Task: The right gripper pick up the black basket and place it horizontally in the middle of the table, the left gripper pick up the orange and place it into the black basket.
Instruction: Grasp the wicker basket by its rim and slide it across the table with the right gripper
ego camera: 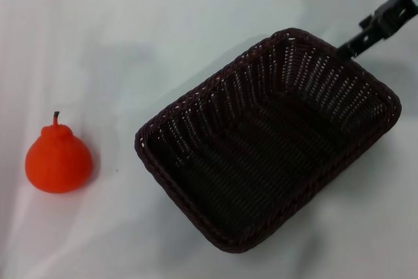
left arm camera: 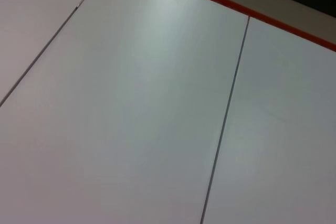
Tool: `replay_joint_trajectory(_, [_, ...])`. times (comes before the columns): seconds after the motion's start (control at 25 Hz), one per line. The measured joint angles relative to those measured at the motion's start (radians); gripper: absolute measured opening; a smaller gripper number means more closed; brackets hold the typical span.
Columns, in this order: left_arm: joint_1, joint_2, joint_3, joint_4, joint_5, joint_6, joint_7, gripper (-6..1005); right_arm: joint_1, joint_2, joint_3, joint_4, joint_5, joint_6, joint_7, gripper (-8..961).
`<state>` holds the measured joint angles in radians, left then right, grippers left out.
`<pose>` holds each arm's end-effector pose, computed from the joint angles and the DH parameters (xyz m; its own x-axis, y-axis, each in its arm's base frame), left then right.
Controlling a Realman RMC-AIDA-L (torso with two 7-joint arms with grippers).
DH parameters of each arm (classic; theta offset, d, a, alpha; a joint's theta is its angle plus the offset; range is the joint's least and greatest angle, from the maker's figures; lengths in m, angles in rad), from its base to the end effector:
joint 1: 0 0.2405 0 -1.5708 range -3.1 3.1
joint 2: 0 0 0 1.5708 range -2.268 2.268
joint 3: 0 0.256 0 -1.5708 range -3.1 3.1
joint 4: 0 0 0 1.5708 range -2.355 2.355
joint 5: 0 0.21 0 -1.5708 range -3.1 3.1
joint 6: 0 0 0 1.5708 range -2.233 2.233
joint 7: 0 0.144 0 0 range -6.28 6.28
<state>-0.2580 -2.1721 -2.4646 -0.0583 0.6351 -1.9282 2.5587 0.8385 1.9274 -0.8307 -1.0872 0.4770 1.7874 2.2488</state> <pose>-0.3142 0.2237 0.0434 0.2808 -0.5414 0.7925 0.8634 -0.2182 -0.4550 0.1990 0.3974 0.1022 -0.7171 0.6838 -0.1349 0.6032 0.7059 0.3712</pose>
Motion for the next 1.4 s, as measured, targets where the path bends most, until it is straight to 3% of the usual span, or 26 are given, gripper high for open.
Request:
replay_joint_trajectory(0.28, [-0.001, 0.0, 0.001, 0.0, 0.0, 0.001, 0.0, 828, -0.006, 0.006, -0.066, 0.175, -0.015, -0.126, -0.009, 834])
replay_joint_trajectory(0.48, [-0.001, 0.0, 0.003, 0.0, 0.0, 0.002, 0.0, 815, -0.012, 0.019, -0.071, 0.191, -0.028, -0.151, -0.022, 794])
replay_joint_trajectory(0.88, [0.004, 0.0, 0.006, 0.0, 0.001, 0.003, 0.0, 790, -0.022, 0.025, -0.055, 0.192, -0.021, -0.142, -0.022, 303])
replay_joint_trajectory(1.08, [0.007, -0.002, 0.003, 0.0, 0.002, 0.001, 0.0, 777, -0.041, 0.025, 0.028, 0.207, 0.006, -0.142, -0.031, 221])
replay_joint_trajectory(1.2, [0.008, -0.001, 0.002, 0.0, 0.001, 0.004, 0.0, 769, -0.055, 0.01, 0.113, 0.251, 0.07, -0.141, -0.04, 205])
replay_joint_trajectory(1.4, [0.003, 0.0, 0.0, 0.0, 0.002, 0.007, 0.0, 767, -0.094, -0.042, 0.271, 0.353, 0.184, -0.155, -0.05, 205])
